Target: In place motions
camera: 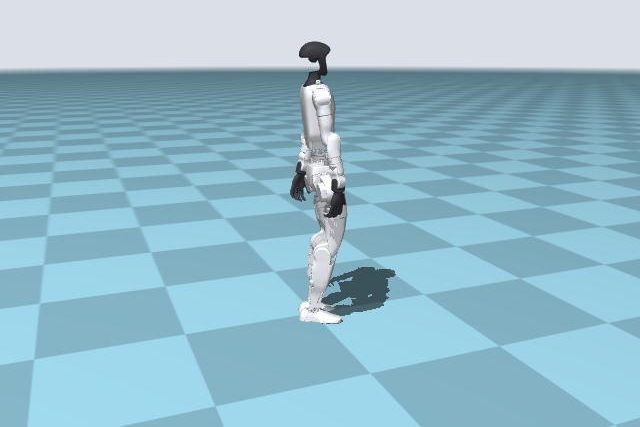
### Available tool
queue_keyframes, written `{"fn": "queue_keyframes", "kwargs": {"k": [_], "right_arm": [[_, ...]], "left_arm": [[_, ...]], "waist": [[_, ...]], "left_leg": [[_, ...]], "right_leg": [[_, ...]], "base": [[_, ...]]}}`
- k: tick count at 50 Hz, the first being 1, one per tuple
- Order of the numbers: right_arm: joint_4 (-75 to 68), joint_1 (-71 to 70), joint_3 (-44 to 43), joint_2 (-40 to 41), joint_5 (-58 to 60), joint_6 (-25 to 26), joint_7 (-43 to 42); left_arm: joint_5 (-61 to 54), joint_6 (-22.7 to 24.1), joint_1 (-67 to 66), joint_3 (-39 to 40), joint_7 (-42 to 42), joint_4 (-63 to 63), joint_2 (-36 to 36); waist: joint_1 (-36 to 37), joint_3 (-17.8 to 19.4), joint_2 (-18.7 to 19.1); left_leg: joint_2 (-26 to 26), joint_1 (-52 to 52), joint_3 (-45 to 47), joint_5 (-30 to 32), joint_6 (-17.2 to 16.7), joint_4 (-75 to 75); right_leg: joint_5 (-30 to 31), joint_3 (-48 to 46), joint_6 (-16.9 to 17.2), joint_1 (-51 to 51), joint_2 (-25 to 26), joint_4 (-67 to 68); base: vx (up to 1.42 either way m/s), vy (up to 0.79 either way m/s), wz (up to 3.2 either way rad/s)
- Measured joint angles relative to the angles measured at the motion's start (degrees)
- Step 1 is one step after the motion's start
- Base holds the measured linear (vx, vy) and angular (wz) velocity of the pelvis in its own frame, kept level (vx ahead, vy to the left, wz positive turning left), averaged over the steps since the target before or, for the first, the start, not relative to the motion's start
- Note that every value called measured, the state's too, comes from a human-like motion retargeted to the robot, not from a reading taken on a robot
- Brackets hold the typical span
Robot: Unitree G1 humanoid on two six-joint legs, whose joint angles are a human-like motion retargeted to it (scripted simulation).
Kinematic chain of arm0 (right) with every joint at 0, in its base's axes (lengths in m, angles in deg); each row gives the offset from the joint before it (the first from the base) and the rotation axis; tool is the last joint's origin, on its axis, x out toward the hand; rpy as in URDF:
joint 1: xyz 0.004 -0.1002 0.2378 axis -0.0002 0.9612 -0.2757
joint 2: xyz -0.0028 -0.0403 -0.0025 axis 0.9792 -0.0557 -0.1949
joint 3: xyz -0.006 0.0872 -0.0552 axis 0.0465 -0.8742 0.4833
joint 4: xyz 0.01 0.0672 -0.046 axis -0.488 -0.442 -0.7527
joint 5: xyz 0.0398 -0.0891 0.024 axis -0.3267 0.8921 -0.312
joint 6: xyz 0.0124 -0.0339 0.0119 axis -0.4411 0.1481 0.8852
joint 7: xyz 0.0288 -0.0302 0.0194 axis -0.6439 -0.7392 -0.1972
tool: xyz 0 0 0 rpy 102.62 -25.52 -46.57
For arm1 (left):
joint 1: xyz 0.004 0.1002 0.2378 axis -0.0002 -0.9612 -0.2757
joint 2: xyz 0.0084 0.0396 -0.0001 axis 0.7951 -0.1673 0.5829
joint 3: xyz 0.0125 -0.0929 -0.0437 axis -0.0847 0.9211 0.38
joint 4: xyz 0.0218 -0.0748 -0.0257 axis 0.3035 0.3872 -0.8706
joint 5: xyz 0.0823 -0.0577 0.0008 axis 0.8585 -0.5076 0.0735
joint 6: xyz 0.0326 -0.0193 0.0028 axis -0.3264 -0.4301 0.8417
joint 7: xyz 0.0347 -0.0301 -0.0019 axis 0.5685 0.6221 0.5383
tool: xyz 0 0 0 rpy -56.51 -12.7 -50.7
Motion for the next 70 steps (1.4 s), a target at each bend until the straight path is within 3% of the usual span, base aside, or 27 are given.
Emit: {"fn": "queue_keyframes", "kwargs": {"k": [2, 3, 5, 8, 10, 12, 15, 17, 22, 28, 30, 32, 33, 35, 37, 40, 44, 48, 52, 55, 60, 62, 63, 65, 67, 68, 70], "right_arm": [[-4.0, 3.4, -2.0, -1.7, 2.7, 2.1, 0.3], [-5.6, 5.2, -2.6, -2.7, 3.7, 3.3, 0.3], [-7.8, 7.3, -5.5, -3.8, 4.0, 5.5, -0.6], [-9.1, 8.9, -10.7, -5.8, 0.2, 4.6, -2.9], [-8.7, 12.5, -12.3, -7.5, -2.7, 3.3, -3.0], [-8.8, 14.0, -11.7, -8.6, -4.8, 4.3, -2.9], [-11.0, 13.4, -12.6, -9.3, -6.3, 6.1, -5.3], [-11.3, 14.4, -14.7, -9.3, -8.3, 5.7, -6.1], [-9.7, 14.4, -13.6, -8.0, -9.7, 4.8, -4.1], [-9.1, 10.5, -8.6, -5.3, -8.6, 4.0, -4.9], [-9.3, 8.3, -5.8, -4.4, -8.8, 3.6, -6.6], [-9.4, 5.6, -2.0, -3.3, -9.7, 3.6, -8.4], [-9.4, 3.5, -0.2, -2.7, -10.3, 3.9, -8.6], [-8.4, -0.8, 0.8, -1.9, -10.1, 4.3, -7.9], [-3.8, -7.5, 4.0, -1.1, -6.8, 3.6, -6.1], [5.1, -14.2, 4.8, -0.1, -1.8, 2.1, -4.3], [14.6, -15.4, 3.8, 0.6, -4.1, -2.6, -4.2], [21.0, -15.5, 5.4, 1.5, -10.1, -4.5, -1.3], [23.0, -16.3, 5.1, 3.0, -11.4, -4.7, -0.5], [22.1, -14.4, 5.6, 3.1, -11.3, -4.9, -0.5], [16.5, -6.7, 5.5, 2.4, -5.8, -5.0, -0.8], [12.7, -2.6, 4.1, 1.5, -2.6, -4.5, -1.1], [10.3, -0.5, 3.1, 1.0, -1.2, -3.9, -1.3], [5.0, 3.4, 0.5, -0.3, 1.1, -2.2, -1.5], [-0.8, 6.4, -3.4, -2.2, 3.0, 0.8, -1.1], [-3.4, 7.2, -5.0, -3.0, 3.4, 3.0, -0.9], [-7.4, 7.6, -8.3, -4.5, 1.7, 6.6, -1.6]], "left_arm": [[-0.3, 0.2, 4.2, -3.2, 0.3, -1.1, -0.3], [-0.5, 0.0, 6.2, -4.7, -0.2, -1.9, -0.4], [-0.4, -0.8, 12.4, -8.1, -2.7, -4.2, 0.0], [0.1, -0.7, 22.3, -11.9, -3.5, -11.1, -0.4], [-0.5, -0.1, 25.9, -15.4, -4.0, -16.7, -0.7], [-0.8, 0.2, 29.3, -16.3, -5.9, -20.6, 1.0], [2.5, 0.3, 31.6, -12.5, -6.1, -24.3, 1.9], [1.4, 1.1, 32.4, -13.2, -4.3, -25.7, 0.6], [-0.3, 2.7, 30.5, -13.8, -5.5, -26.2, -0.1], [4.3, 2.7, 20.6, -13.5, -5.2, -19.7, -1.6], [5.9, 3.2, 15.8, -11.8, -3.7, -15.8, -2.3], [6.7, 4.0, 10.8, -9.5, -1.4, -11.6, -2.3], [7.6, 4.1, 8.9, -7.6, -0.3, -9.5, -1.8], [8.0, 3.7, 6.5, -5.8, 1.7, -6.2, -0.3], [2.2, 5.0, 4.2, 0.7, 4.4, -1.6, 0.2], [-2.7, 0.3, 0.3, 7.6, -0.1, 0.6, 1.9], [0.9, -2.4, -9.3, 9.5, -4.3, 0.6, 3.3], [3.7, -2.8, -16.9, 9.4, -5.6, 0.6, 3.6], [3.2, -3.7, -17.1, 9.7, -3.6, 0.6, 2.6], [1.9, -3.2, -15.1, 9.0, -3.8, 0.6, 2.1], [0.4, -0.7, -8.9, 6.3, -4.0, 0.0, 0.7], [-0.4, 0.4, -5.3, 4.1, -2.5, -0.6, 0.3], [-0.7, 0.8, -3.1, 2.8, -1.7, -0.7, 0.3], [-1.1, 1.3, 1.6, -0.3, -0.7, -1.1, 0.6], [-1.6, 0.8, 7.0, -4.1, -1.6, -2.4, 0.8], [-1.8, 0.4, 10.3, -5.4, -2.9, -3.2, 0.9], [-1.2, 0.2, 17.8, -6.9, -4.9, -6.0, 1.2]], "waist": [[-0.7, -0.6, 1.1], [-0.1, -1.3, 1.8], [-3.9, 0.0, 2.2], [-4.0, 5.5, 2.4], [-2.8, 6.0, 2.9], [-4.7, 5.6, 3.0], [-8.7, 5.6, 3.5], [-8.6, 4.8, 4.8], [-7.6, 4.8, 4.1], [-5.6, 4.2, 2.5], [-5.0, 4.1, 1.7], [-2.5, 3.5, -0.2], [-1.4, 2.7, -1.7], [-9.5, 2.6, 0.5], [5.1, 8.9, -4.8], [5.0, 15.5, -4.7], [9.0, 12.9, -5.2], [10.7, 10.3, -6.4], [9.3, 11.0, -5.8], [7.3, 8.9, -4.6], [4.3, 2.9, -3.8], [3.1, 1.4, -2.3], [2.5, 0.9, -1.1], [2.3, 1.1, 0.8], [-2.2, 0.6, 2.3], [-3.0, 0.0, 3.1], [-2.6, 2.8, 3.2]], "left_leg": [[1.1, 4.3, 4.2, -4.3, 1.7, -7.4], [1.6, 5.4, 6.4, -3.2, 1.2, -10.2], [1.2, 3.1, -0.3, -0.4, 1.3, -11.2], [2.7, 2.8, 0.3, 0.4, 1.9, -11.7], [3.2, 2.3, 0.8, 0.9, 2.2, -11.9], [2.9, 0.9, 1.6, 1.0, 2.5, -11.8], [2.9, -0.9, 0.1, 1.4, 2.6, -11.8], [4.2, -1.4, 0.3, 1.7, 2.3, -12.3], [4.0, 0.6, 2.8, 1.5, 1.9, -13.2], [3.2, 5.0, 4.5, -1.3, 0.2, -11.2], [2.5, 5.1, 3.5, -2.7, -0.2, -6.9], [2.5, 2.9, 6.4, 2.8, -1.0, 2.5], [3.0, -0.9, 8.1, 9.1, -1.1, 9.8], [2.4, -7.6, -4.6, 18.3, 0.1, 18.4], [8.1, -22.1, 7.4, 17.5, 5.4, 41.9], [13.5, -34.5, 5.7, 11.7, 7.1, 57.6], [18.4, -51.6, 7.6, 6.2, 10.7, 71.0], [18.2, -60.7, 8.8, 4.5, 9.6, 75.9], [17.8, -55.1, 8.6, 5.3, 8.3, 72.5], [17.1, -44.9, 8.8, 5.7, 8.4, 64.7], [5.7, -22.0, 6.3, 9.4, 2.6, 35.6], [1.6, -11.8, 4.4, 10.8, 2.1, 19.9], [0.5, -6.6, 3.4, 10.1, 1.4, 11.5], [-0.2, 1.9, 1.9, 0.2, 1.3, -1.8], [1.0, 5.6, 4.6, -3.7, 4.0, -8.3], [1.4, 3.5, 1.7, -2.4, 3.5, -9.2], [2.1, 1.0, -1.5, -0.8, 3.1, -9.4]], "right_leg": [[-1.0, 0.3, 0.8, -0.6, 0.9, 3.5], [-0.2, 2.7, 1.8, -1.2, 1.3, 5.5], [6.9, -1.2, 2.5, -6.2, 0.1, 13.1], [17.8, 0.7, 6.8, -17.7, -6.1, 35.6], [16.9, 8.6, 8.3, -27.4, -4.9, 49.8], [12.9, 8.3, 6.4, -34.9, -9.3, 61.1], [8.5, 9.3, 5.7, -43.2, -10.1, 70.8], [7.4, 10.1, 7.5, -46.2, -8.1, 72.9], [6.9, 9.1, 6.7, -39.5, -7.4, 64.6], [10.5, 6.5, 5.7, -14.0, -1.3, 28.4], [2.9, 3.3, 6.4, -4.2, -0.6, 14.4], [-2.0, 0.0, 0.8, 0.2, -1.6, 6.3], [-1.9, 0.4, 1.4, 0.7, -3.9, 4.5], [-2.0, -10.6, 1.0, 0.0, -2.1, 3.0], [-1.2, 5.5, 0.8, -0.7, -5.8, 6.4], [1.0, 4.6, -0.9, 2.2, -3.9, 3.4], [2.6, 3.7, -2.5, -0.3, -4.2, 2.7], [3.1, 4.8, -3.8, -3.0, -4.6, 3.3], [3.1, 4.3, -3.6, -1.8, -4.3, 2.3], [3.4, 3.0, -2.9, -1.1, -3.5, 0.4], [2.6, 2.5, -0.7, -1.6, -3.8, -0.7], [1.4, 2.0, 0.0, -1.3, -2.5, 0.3], [0.8, 1.4, 0.3, -1.3, -1.2, 1.2], [0.1, 1.1, 0.8, -0.9, 0.9, 4.2], [5.0, -2.8, 2.9, -3.4, 0.8, 10.0], [10.2, -2.7, 4.0, -7.4, 0.6, 15.3], [19.2, -1.9, 6.0, -17.8, -5.1, 34.6]], "base": [[0.24, 0.09, -0.18], [0.10, 0.09, -0.13], [-0.23, 0.04, 0.87], [-0.37, 0.09, 0.28], [-0.04, 0.12, -0.50], [-0.05, 0.09, -0.30], [-0.14, 0.04, 0.08], [-0.03, 0.01, 0.01], [0.07, -0.02, -0.37], [0.16, -0.04, -0.11], [0.20, -0.08, 0.14], [0.10, -0.11, -0.39], [-0.11, -0.15, 1.16], [-0.30, -0.15, 2.10], [-0.48, -0.13, -2.64], [-0.37, -0.07, -0.29], [0.19, -0.05, -0.41], [0.12, 0.00, -0.37], [-0.04, 0.00, 0.05], [0.09, 0.03, 0.38], [0.15, 0.04, 0.15], [0.25, 0.03, 0.12], [0.26, 0.03, 0.14], [0.23, 0.05, 0.39], [0.09, 0.07, 1.29], [-0.18, 0.07, 0.50], [-0.41, 0.08, -0.14]]}}
